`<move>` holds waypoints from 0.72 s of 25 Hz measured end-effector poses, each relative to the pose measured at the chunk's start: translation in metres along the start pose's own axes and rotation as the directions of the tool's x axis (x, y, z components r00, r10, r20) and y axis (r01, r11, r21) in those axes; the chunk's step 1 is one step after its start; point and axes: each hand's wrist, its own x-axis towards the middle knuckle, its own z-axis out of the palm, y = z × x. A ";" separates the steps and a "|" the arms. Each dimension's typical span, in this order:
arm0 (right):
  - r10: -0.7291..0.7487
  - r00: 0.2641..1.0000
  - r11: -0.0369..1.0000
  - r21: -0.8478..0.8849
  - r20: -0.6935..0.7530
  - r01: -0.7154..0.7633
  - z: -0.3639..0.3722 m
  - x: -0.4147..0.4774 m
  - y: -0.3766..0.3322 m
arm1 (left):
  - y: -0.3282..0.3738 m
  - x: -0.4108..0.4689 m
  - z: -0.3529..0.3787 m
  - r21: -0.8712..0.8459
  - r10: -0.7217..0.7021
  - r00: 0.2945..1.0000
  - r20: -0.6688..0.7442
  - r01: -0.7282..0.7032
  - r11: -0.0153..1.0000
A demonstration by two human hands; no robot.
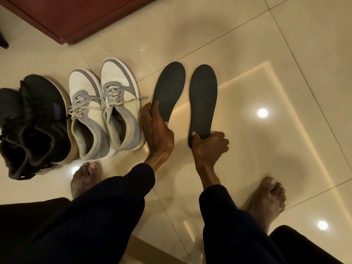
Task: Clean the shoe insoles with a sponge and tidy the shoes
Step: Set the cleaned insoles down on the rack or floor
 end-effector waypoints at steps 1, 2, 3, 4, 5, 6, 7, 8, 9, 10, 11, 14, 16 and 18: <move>0.010 1.000 1.000 0.009 -0.011 -0.010 0.002 0.002 0.001 | -0.005 0.001 0.002 0.055 0.014 0.999 0.034 -0.016 0.998; 0.015 1.000 1.000 0.015 -0.015 -0.014 0.003 0.002 0.003 | -0.008 0.000 0.003 0.114 0.027 0.998 0.054 -0.033 0.993; 0.008 1.000 1.000 0.027 -0.016 -0.007 0.004 0.004 0.005 | -0.009 0.000 0.003 0.170 0.028 0.998 0.057 -0.037 0.985; -0.006 1.000 0.999 0.054 -0.024 0.007 0.004 0.005 0.008 | -0.007 0.002 0.003 0.210 0.009 0.998 0.056 -0.021 0.978; -0.018 0.999 0.995 0.097 -0.029 0.021 0.002 0.005 0.010 | -0.003 0.004 0.001 0.213 -0.021 0.998 0.057 0.009 0.977; -0.024 0.999 0.988 0.150 -0.022 0.027 -0.001 0.004 0.011 | 0.000 0.004 0.000 0.186 -0.053 0.996 0.078 0.037 0.982; -0.035 0.999 0.980 0.195 -0.011 0.036 -0.005 0.002 0.012 | 0.003 0.003 -0.002 0.107 -0.075 0.991 0.112 0.063 0.992; -0.047 0.999 0.973 0.225 -0.001 0.046 -0.008 0.001 0.013 | 0.006 0.003 -0.004 -0.046 -0.106 0.983 0.153 0.114 0.992; -0.056 0.998 0.968 0.246 0.005 0.053 -0.011 0.000 0.015 | 0.008 0.003 -0.007 -0.205 -0.131 0.972 0.193 0.170 0.964; -0.054 0.998 0.962 0.269 0.008 0.050 -0.013 0.000 0.015 | 0.008 0.003 -0.011 -0.324 -0.145 0.962 0.233 0.218 0.921; -0.049 0.999 0.957 0.287 0.019 0.042 -0.017 -0.001 0.014 | 0.010 0.003 -0.017 -0.386 -0.166 0.949 0.268 0.264 0.884; -0.052 0.997 0.950 0.311 0.065 0.029 -0.033 -0.004 0.005 | 0.018 0.004 -0.040 -0.465 -0.200 0.892 0.405 0.390 0.795; -0.080 0.989 0.934 0.356 0.124 0.031 -0.054 -0.017 -0.007 | 0.021 0.002 -0.064 -0.519 -0.205 0.876 0.436 0.432 0.738; -0.117 0.980 0.924 0.380 0.160 0.048 -0.083 -0.038 -0.022 | 0.031 -0.005 -0.096 -0.551 -0.229 0.883 0.410 0.440 0.709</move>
